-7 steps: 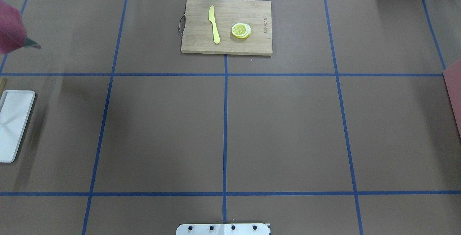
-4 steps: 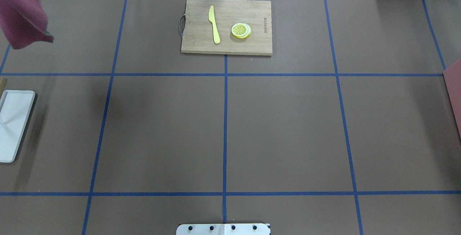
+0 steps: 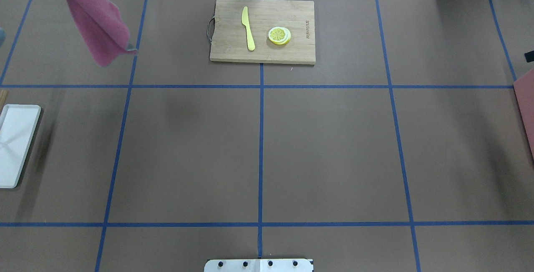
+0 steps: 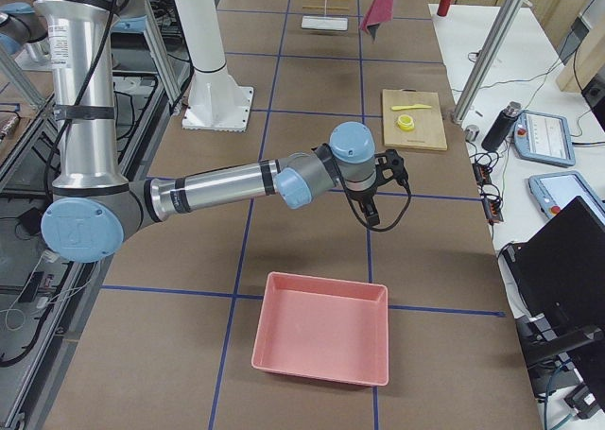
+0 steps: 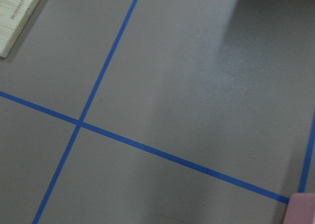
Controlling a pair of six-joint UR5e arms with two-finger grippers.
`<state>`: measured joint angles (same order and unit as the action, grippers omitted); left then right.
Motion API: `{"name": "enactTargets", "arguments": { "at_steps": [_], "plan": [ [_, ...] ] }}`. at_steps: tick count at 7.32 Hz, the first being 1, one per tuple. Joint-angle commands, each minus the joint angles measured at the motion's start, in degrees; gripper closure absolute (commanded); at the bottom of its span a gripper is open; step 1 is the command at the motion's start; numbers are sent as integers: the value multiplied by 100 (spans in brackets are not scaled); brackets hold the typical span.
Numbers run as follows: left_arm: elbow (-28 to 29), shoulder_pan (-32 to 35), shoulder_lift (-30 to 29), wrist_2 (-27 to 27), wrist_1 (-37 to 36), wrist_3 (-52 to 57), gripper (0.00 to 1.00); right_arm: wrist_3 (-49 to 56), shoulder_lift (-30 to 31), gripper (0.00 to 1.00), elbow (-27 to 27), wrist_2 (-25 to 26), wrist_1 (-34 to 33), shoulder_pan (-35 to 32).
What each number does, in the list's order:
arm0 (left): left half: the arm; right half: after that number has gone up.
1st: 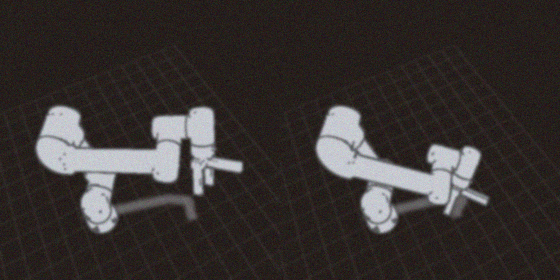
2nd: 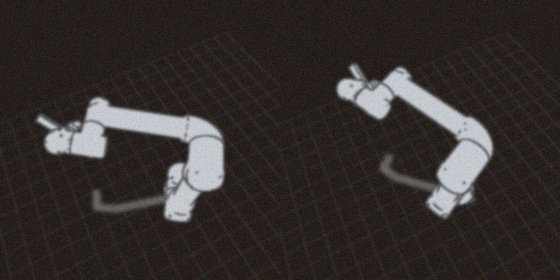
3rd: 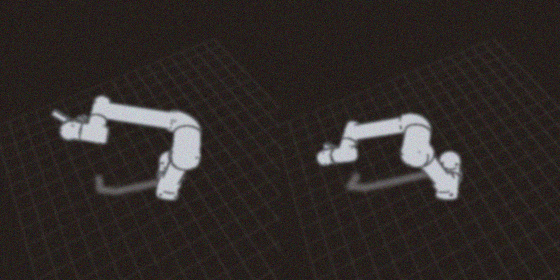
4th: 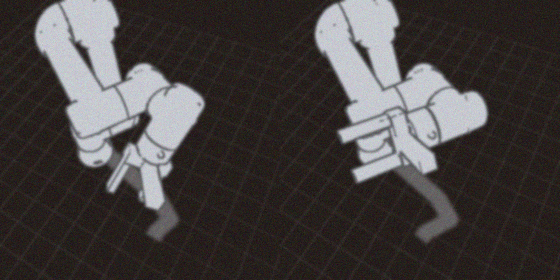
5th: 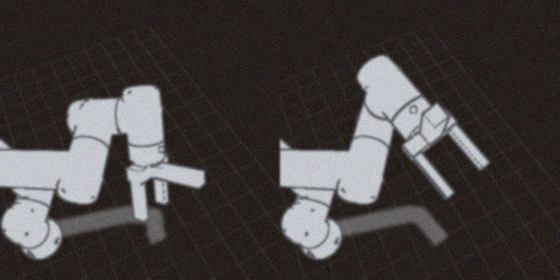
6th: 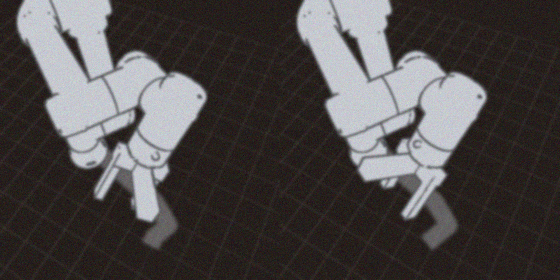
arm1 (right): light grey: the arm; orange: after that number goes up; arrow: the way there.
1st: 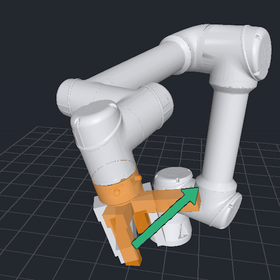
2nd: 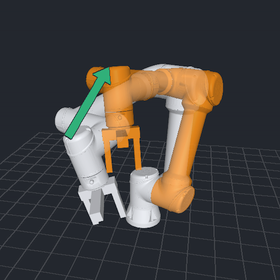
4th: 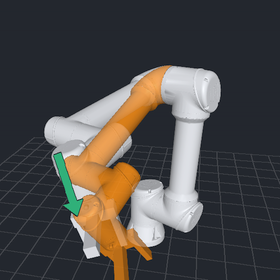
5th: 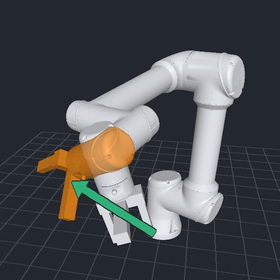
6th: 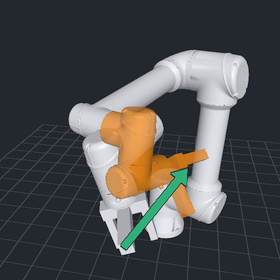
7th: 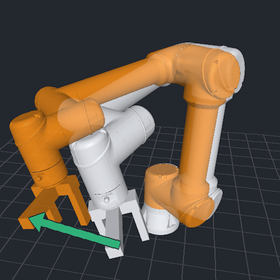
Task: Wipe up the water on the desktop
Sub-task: 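Grasp the pink towel on the white tray with the left gripper and lift, then carry the towel toward the cutting board with the left gripper while right reaches in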
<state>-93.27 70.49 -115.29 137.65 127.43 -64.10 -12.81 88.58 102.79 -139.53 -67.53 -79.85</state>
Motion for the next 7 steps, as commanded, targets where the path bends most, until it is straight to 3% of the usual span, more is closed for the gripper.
{"name": "enactTargets", "arguments": {
  "at_steps": [1, 2, 3, 4, 7],
  "plan": [
    [-95, -378, -264, -265, 1, -803, 100, -1147, -374, 0, 22, 284, 1097, 792],
    [-104, -448, -318, -274, -7, -1067, 100, -2129, -551, 0, 22, 739, 1650, 1309],
    [-147, -536, -379, -448, -7, -1382, 100, -2948, -796, 0, 31, 1544, 2108, 2019],
    [-156, -763, -554, -771, -7, -1855, 100, -3469, -1190, 0, 14, 2405, 2138, 2722],
    [-183, -932, -897, -1028, -16, -3226, 100, -4062, -1974, 0, -39, 4568, 2104, 4245]
  ]
}}
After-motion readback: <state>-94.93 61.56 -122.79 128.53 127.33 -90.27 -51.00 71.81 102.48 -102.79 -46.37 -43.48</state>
